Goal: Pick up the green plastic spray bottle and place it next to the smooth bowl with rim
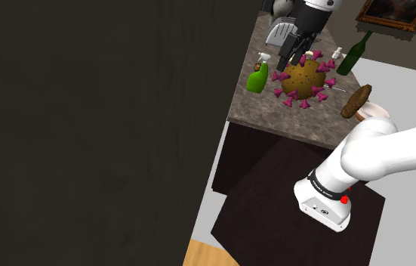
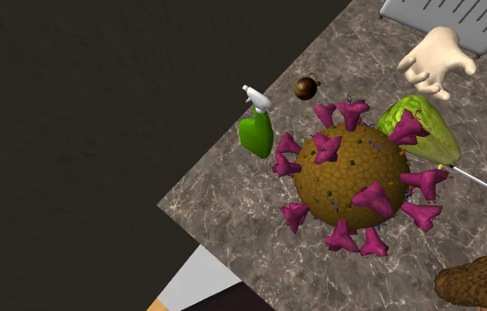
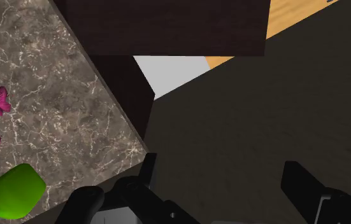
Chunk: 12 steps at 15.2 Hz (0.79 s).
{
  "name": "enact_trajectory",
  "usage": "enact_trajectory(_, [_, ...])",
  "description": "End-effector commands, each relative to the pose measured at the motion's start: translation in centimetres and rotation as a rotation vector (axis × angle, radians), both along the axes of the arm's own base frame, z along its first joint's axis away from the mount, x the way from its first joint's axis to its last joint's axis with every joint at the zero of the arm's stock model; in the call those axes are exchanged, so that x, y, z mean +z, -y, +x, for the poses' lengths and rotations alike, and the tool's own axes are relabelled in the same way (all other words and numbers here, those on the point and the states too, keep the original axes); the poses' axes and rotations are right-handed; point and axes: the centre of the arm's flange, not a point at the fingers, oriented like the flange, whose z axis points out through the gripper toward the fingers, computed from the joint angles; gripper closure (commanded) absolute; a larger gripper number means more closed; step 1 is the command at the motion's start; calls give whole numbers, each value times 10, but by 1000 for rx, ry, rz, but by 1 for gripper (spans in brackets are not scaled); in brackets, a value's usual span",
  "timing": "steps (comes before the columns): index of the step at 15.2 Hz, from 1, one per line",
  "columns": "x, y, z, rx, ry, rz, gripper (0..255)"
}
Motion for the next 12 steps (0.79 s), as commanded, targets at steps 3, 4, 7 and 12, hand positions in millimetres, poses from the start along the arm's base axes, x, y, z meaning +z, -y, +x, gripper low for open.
enact_trajectory(3, [-8, 24, 9, 18, 2, 0, 0])
enact_trajectory(4, [-12, 35, 13, 27, 4, 0, 0])
enact_trajectory(7, [-24, 70, 27, 55, 7, -1, 0])
enact_trajectory(12, [-43, 128, 53, 100, 13, -1, 0])
